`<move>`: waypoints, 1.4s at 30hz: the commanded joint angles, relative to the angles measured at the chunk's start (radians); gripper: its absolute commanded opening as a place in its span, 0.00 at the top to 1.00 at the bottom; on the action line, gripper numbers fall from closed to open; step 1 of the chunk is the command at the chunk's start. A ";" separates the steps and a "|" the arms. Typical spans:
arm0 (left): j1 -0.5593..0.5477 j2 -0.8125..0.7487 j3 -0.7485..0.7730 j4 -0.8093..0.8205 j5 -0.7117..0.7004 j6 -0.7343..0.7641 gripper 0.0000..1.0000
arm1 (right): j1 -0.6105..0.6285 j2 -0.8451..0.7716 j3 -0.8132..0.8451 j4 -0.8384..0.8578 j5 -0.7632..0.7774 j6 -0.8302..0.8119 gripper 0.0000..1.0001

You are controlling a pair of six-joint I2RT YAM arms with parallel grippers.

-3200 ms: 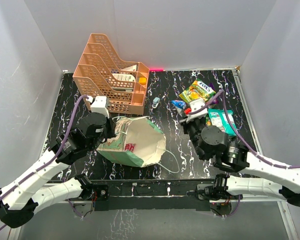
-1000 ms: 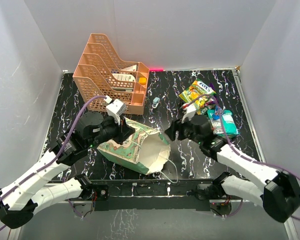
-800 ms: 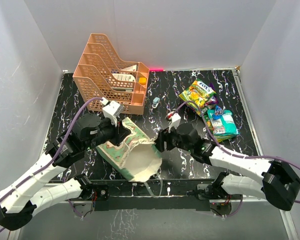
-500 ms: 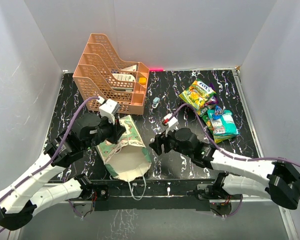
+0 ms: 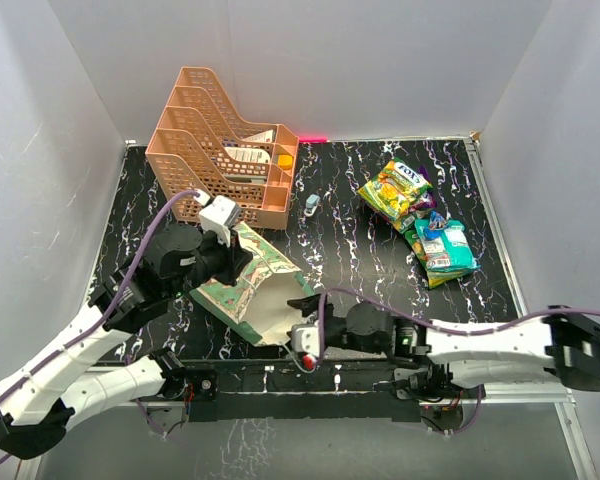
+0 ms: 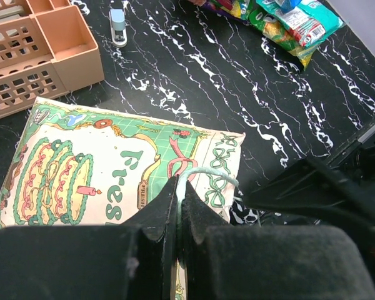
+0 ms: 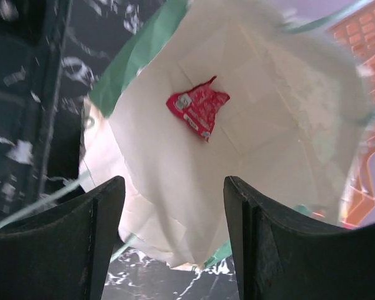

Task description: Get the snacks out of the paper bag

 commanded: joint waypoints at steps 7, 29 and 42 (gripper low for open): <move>0.003 -0.105 -0.050 0.064 0.114 0.043 1.00 | -0.074 0.408 0.034 0.433 -0.030 -0.436 0.42; 0.003 -0.103 -0.061 0.136 0.225 0.034 1.00 | -0.190 1.048 0.383 0.741 -0.135 -0.377 0.41; 0.003 -0.016 -0.032 0.215 0.361 -0.057 1.00 | -0.237 1.241 0.565 0.793 -0.104 -0.327 0.37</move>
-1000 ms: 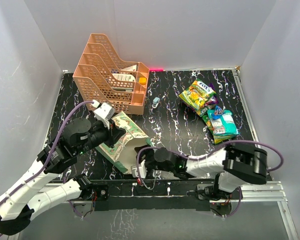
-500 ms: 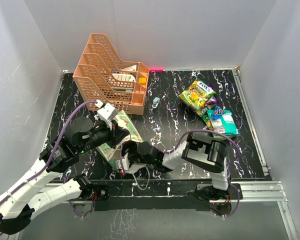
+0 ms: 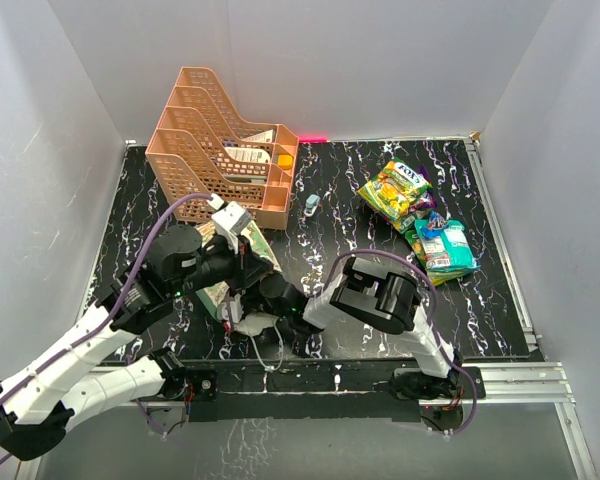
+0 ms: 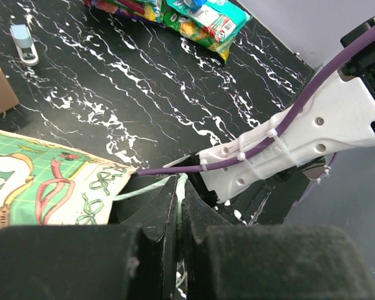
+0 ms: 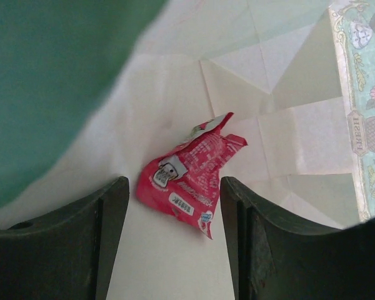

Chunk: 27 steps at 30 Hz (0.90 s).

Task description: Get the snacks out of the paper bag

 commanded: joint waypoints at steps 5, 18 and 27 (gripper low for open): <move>0.003 0.018 0.026 0.086 0.124 -0.074 1.00 | -0.061 0.079 0.135 0.069 -0.029 0.044 0.34; 0.003 0.055 0.023 0.051 0.198 -0.087 1.00 | -0.099 0.217 0.353 -0.016 -0.015 0.087 0.41; 0.003 -0.004 -0.007 0.006 0.051 -0.076 1.00 | -0.106 0.094 0.218 0.007 -0.001 0.133 0.80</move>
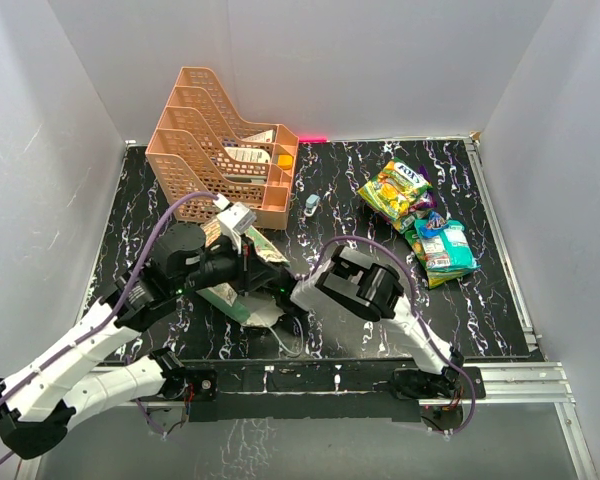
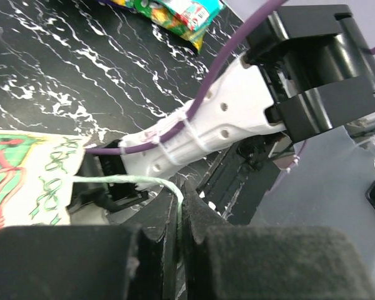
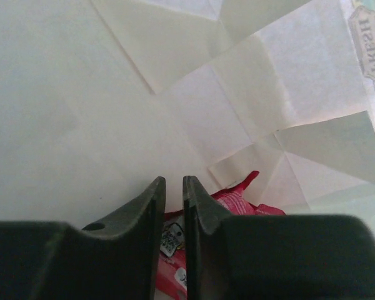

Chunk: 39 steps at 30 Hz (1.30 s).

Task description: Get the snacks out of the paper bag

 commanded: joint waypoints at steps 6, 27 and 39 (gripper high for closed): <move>-0.007 -0.122 -0.042 -0.045 -0.249 -0.013 1.00 | -0.003 -0.226 -0.196 0.049 0.018 0.080 0.93; -0.007 -0.341 -0.227 -0.095 -0.350 0.039 1.00 | 0.133 -0.430 -0.464 0.165 0.177 0.205 0.93; -0.006 -0.313 -0.224 -0.138 -0.401 0.038 1.00 | 0.129 -0.706 -0.620 -0.006 0.221 0.208 0.93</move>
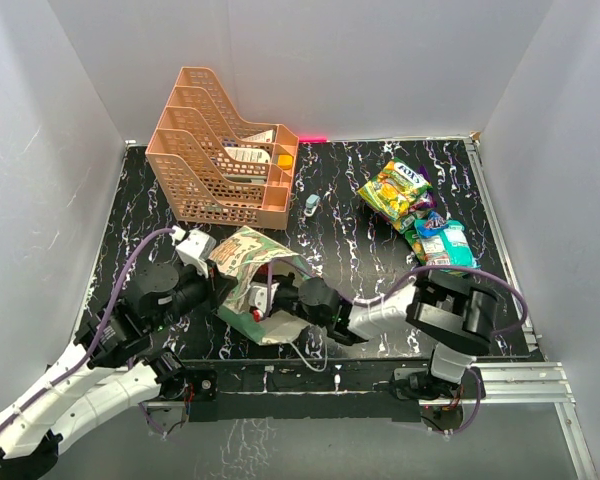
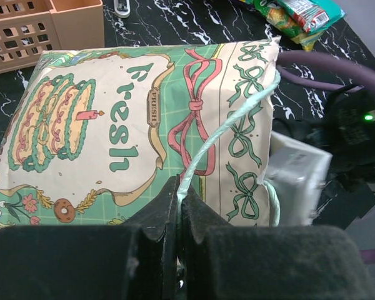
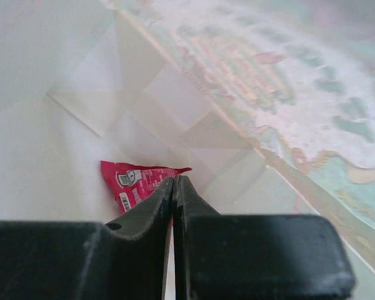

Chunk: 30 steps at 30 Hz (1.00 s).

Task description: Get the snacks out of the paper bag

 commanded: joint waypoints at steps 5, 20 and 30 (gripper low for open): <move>-0.002 0.007 -0.003 -0.010 -0.035 0.005 1.00 | -0.009 -0.118 -0.119 0.050 0.002 0.046 0.93; -0.002 0.064 0.010 0.059 0.049 0.020 1.00 | -0.013 0.177 0.049 0.049 0.026 0.048 0.70; -0.002 0.098 0.057 0.081 0.105 0.019 1.00 | -0.034 0.285 0.161 0.007 0.042 -0.018 0.53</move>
